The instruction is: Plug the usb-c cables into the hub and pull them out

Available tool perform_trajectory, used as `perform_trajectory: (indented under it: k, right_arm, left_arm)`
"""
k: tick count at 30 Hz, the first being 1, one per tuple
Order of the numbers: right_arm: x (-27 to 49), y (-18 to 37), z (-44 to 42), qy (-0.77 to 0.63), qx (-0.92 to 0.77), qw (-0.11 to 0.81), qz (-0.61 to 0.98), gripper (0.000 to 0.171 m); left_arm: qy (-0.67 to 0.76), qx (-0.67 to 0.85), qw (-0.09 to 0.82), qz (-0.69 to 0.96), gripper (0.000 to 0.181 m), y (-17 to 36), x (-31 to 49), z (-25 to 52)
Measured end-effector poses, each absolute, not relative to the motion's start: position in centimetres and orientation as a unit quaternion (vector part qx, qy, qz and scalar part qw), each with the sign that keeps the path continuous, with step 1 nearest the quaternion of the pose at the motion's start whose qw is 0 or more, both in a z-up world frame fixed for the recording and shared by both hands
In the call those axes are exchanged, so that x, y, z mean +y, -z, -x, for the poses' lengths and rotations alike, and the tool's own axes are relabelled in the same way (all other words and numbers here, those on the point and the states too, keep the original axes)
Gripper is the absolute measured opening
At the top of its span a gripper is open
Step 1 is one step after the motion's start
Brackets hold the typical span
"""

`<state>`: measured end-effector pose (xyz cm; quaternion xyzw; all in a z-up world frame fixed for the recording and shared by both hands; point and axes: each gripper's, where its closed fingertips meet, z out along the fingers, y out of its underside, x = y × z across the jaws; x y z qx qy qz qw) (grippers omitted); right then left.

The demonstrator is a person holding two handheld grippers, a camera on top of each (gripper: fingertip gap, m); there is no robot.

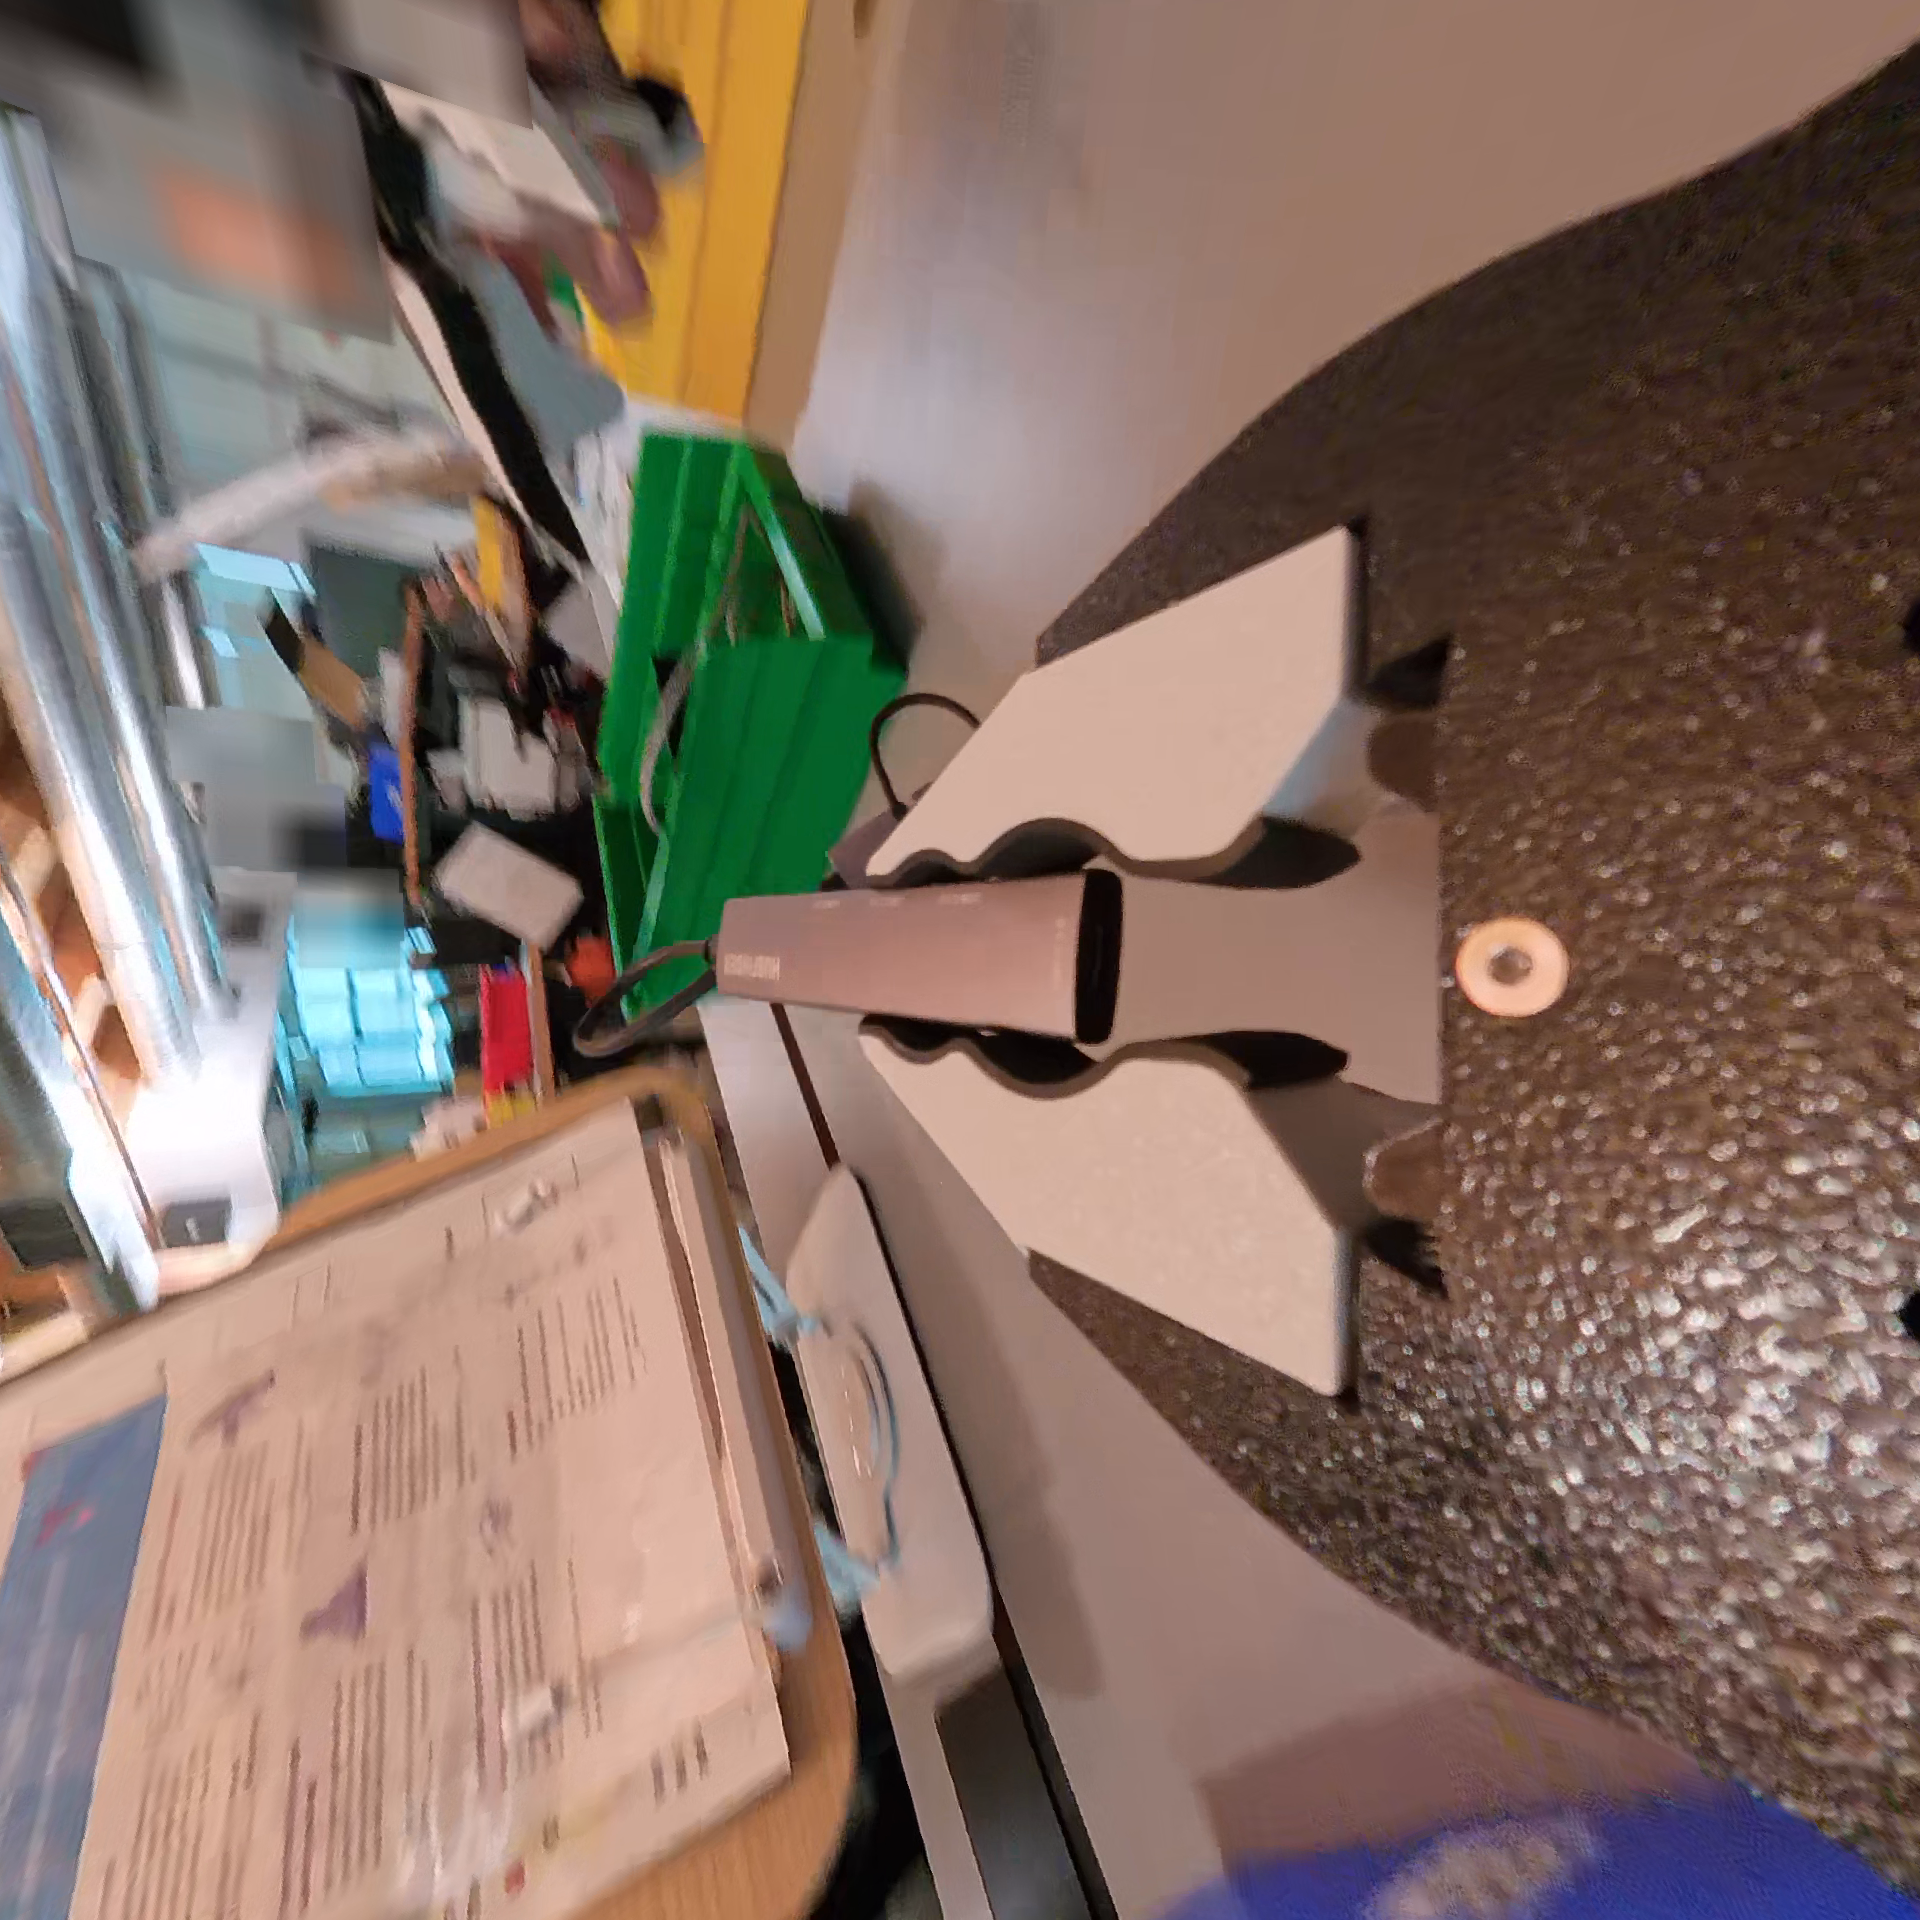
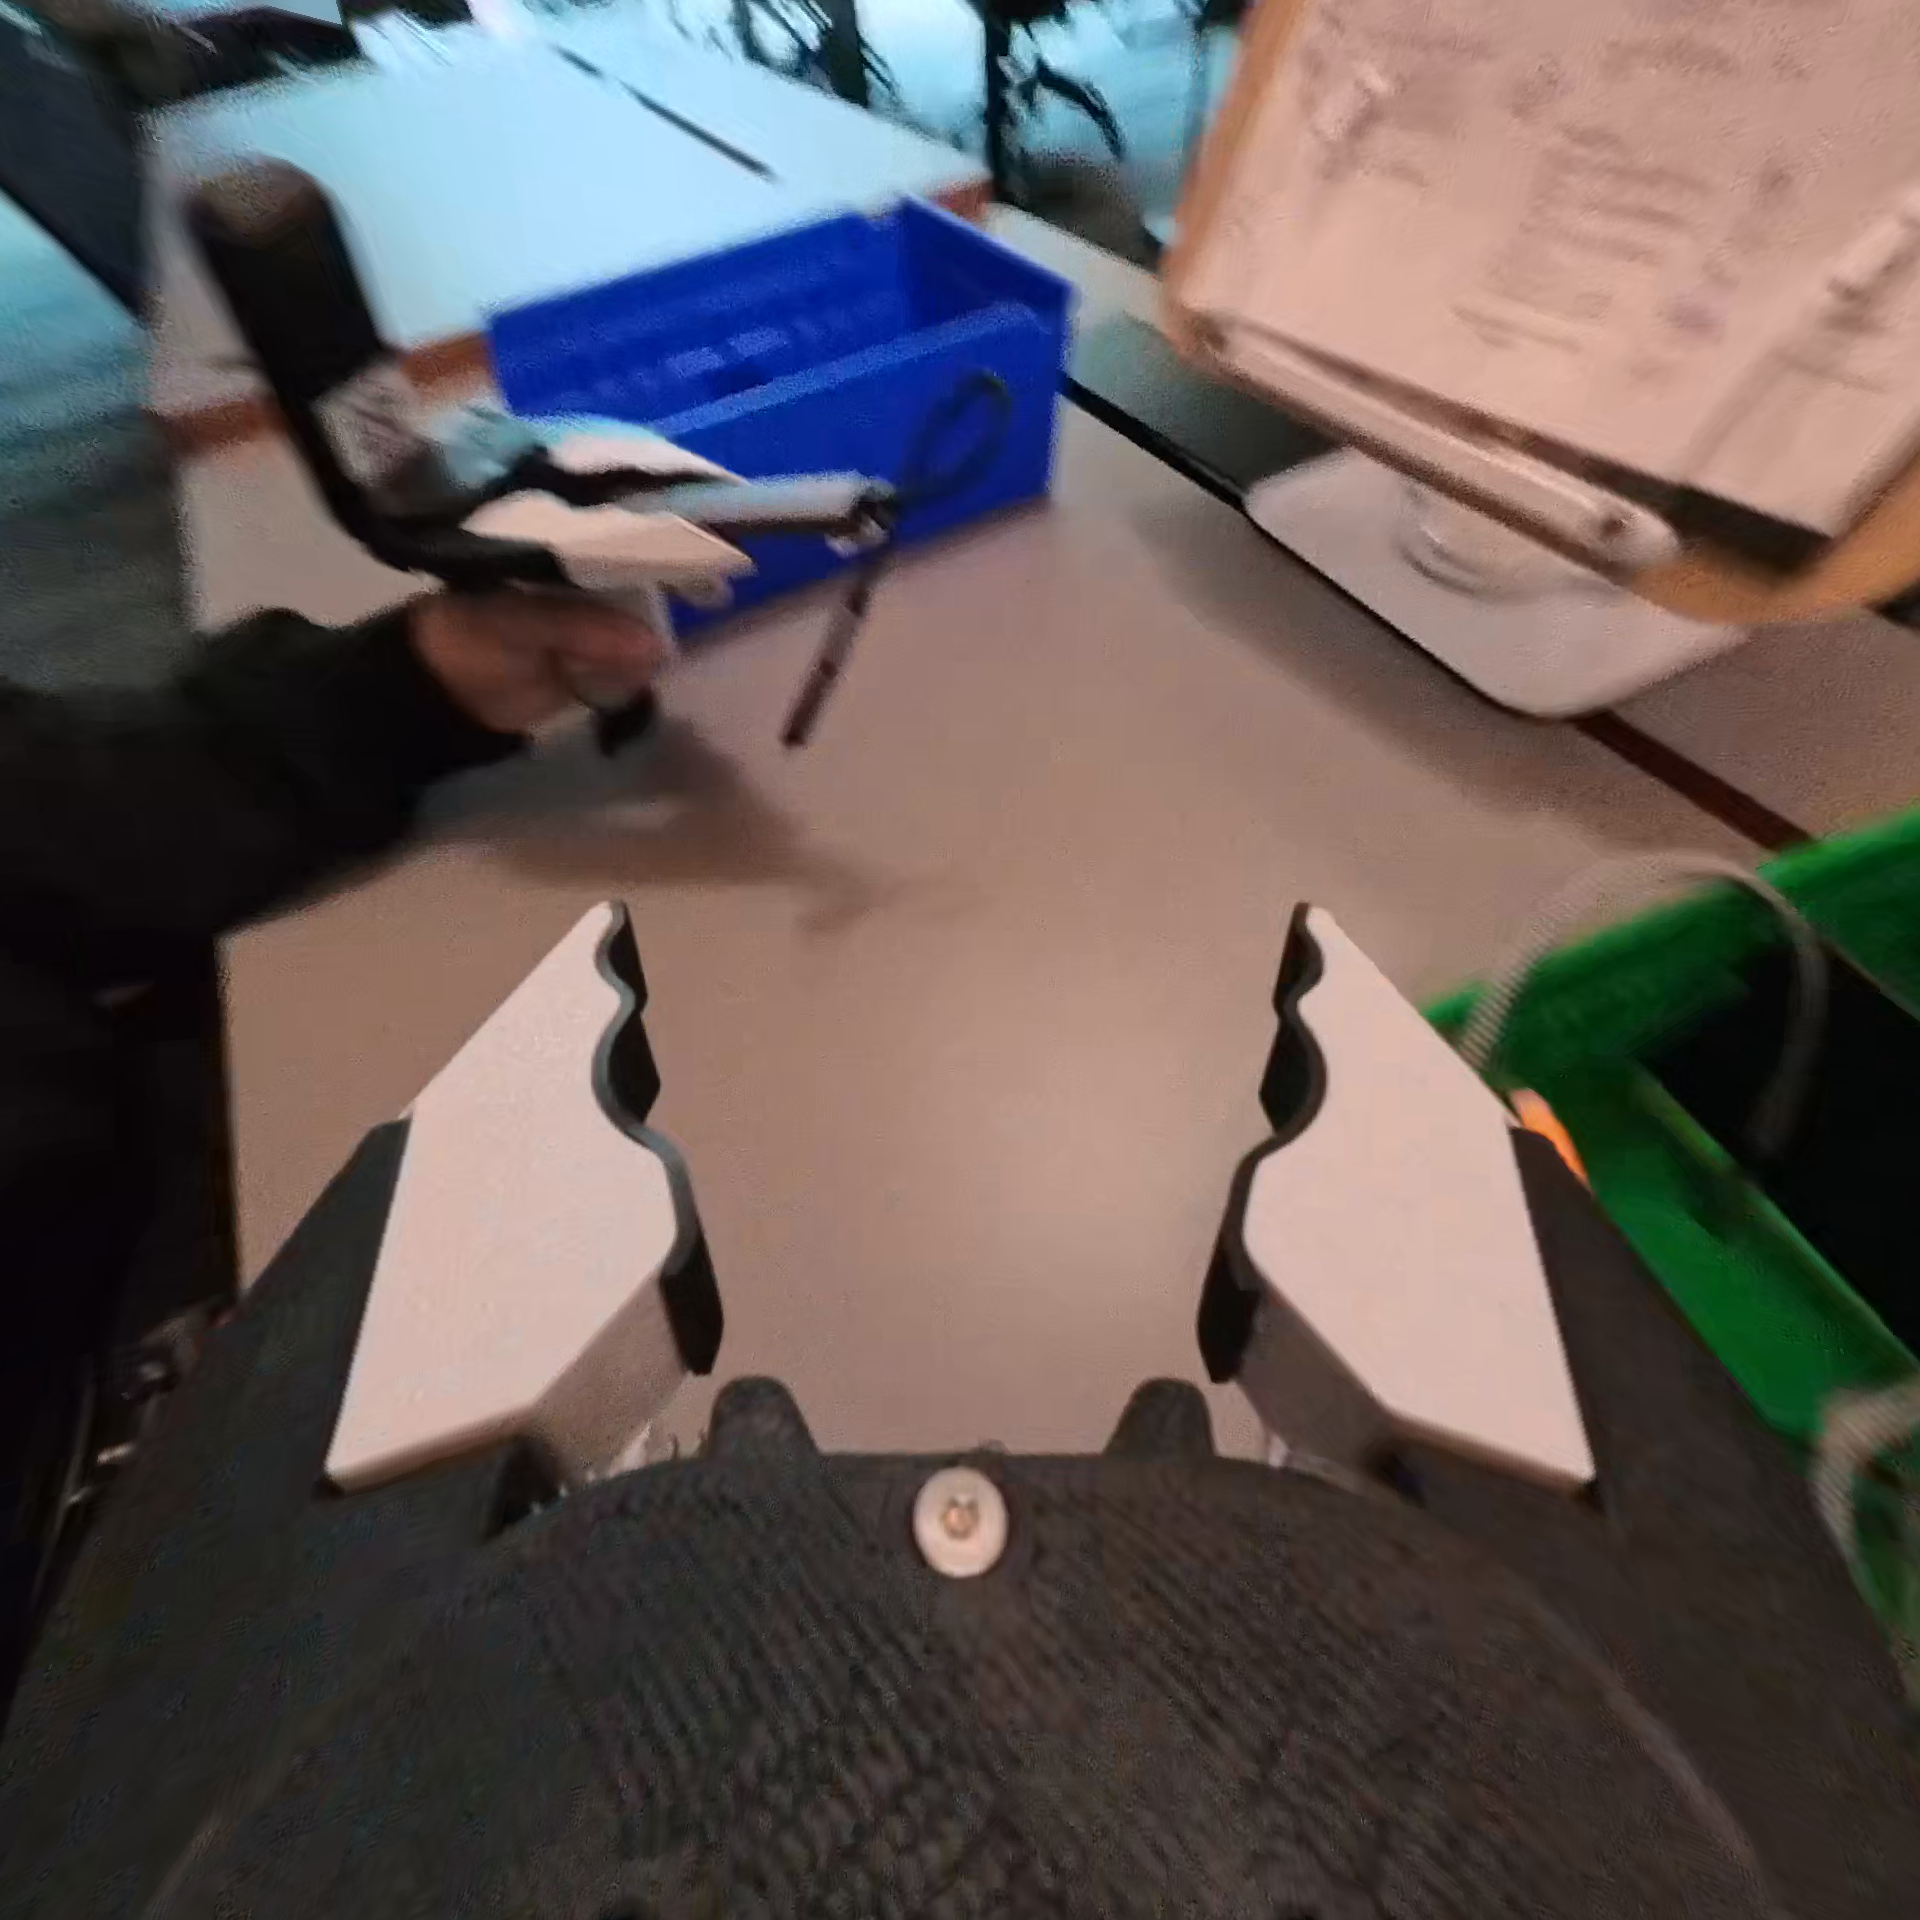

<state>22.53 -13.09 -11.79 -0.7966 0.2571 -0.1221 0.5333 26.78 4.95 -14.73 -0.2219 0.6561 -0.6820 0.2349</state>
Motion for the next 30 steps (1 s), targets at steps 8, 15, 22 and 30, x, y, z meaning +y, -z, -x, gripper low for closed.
perform_trajectory:
  k: [8,15,22,30]
  right_arm:
    - [0.0,12.6,-19.2,-0.080,0.141,0.726,0.669,0.091]
    - [1.6,14.4,-19.0,-0.048,0.108,0.723,0.681,0.063]
    - [0.9,15.8,-18.2,-0.013,0.068,0.698,0.713,0.022]
    - [0.1,13.8,-19.1,0.053,0.081,0.709,0.698,0.022]
  left_arm:
    - [0.777,0.627,-0.016,0.050,0.022,12.6,2.4,-19.5]
    - [0.731,0.680,-0.059,0.010,0.022,14.9,0.7,-17.6]
    - [0.710,0.701,-0.068,0.028,0.022,16.1,0.3,-18.0]
    - [0.760,0.645,-0.062,0.058,0.049,14.2,0.2,-18.6]
